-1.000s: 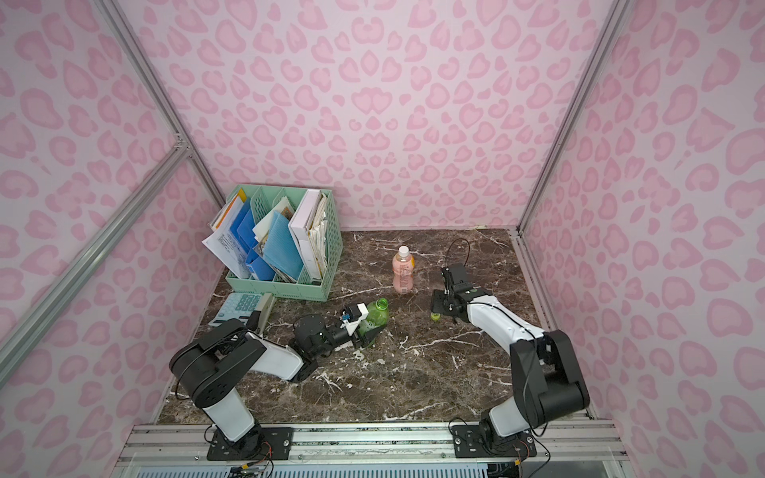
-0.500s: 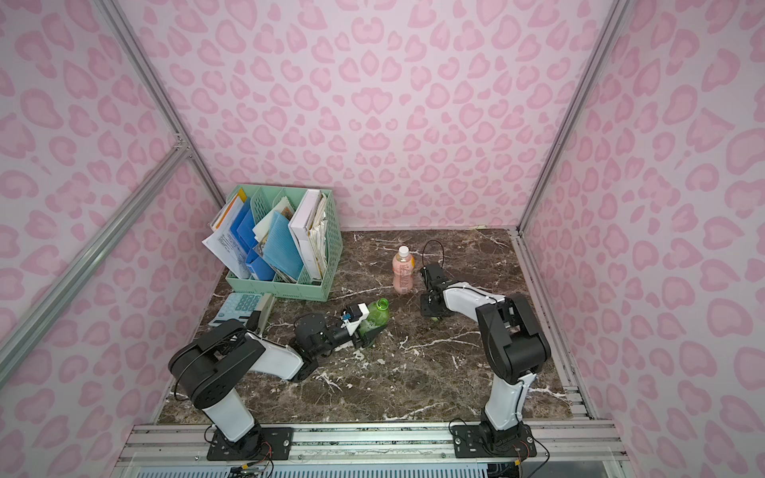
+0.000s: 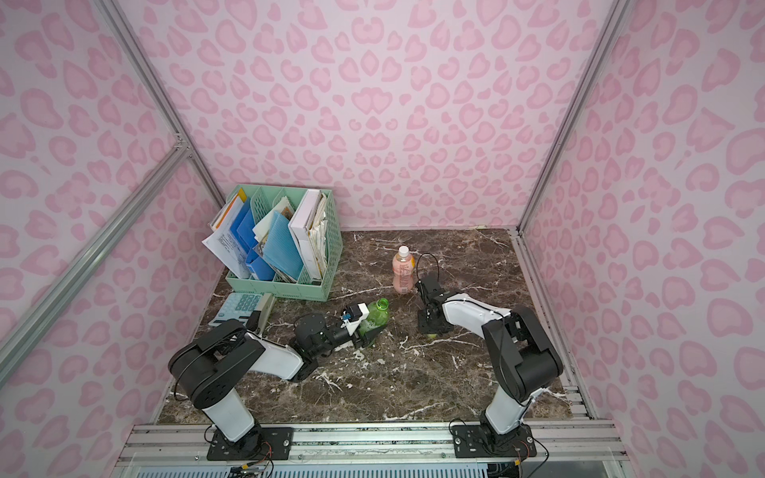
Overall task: Screw on the bottle caps
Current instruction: Screw the bottle cap onto the plastic bottle.
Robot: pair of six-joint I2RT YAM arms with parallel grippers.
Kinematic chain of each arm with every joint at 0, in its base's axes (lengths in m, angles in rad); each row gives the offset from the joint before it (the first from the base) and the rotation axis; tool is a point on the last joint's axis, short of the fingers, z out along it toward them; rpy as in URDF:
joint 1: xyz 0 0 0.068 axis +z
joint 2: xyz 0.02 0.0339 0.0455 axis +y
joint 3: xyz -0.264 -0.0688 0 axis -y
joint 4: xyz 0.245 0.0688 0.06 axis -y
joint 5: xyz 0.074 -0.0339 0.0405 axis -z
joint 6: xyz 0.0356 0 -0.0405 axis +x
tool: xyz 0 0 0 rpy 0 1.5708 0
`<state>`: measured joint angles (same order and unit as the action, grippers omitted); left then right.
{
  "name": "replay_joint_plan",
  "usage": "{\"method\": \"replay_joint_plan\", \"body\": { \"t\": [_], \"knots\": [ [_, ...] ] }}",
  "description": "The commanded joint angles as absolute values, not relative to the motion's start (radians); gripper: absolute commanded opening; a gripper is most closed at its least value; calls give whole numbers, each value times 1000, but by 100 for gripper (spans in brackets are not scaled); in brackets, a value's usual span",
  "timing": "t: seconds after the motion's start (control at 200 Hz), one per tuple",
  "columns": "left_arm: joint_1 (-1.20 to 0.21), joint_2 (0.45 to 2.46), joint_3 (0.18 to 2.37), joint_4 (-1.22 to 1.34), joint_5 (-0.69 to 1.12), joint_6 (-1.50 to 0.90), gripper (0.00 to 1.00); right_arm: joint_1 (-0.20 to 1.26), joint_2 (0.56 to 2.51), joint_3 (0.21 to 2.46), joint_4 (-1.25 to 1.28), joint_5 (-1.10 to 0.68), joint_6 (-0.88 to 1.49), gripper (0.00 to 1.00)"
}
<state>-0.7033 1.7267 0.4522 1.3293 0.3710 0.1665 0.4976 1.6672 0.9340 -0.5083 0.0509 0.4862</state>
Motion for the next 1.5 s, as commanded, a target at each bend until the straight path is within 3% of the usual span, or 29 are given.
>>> {"method": "replay_joint_plan", "body": {
  "t": [0.0, 0.12, 0.5, 1.495],
  "knots": [
    [-702, 1718, 452, 1319, 375, 170, 71, 514, 1626, 904, -609, 29, 514, 32],
    [-703, 1710, 449, 1312, 375, 170, 71, 549, 1617, 890, -626, 19, 521, 30],
    [-703, 1689, 445, 1284, 383, 184, 70, 573, 1612, 1048, -840, -15, 435, 50],
    [-703, 1695, 465, 1246, 403, 183, 70, 545, 1680, 992, -801, -81, 394, 44]
  ]
}}
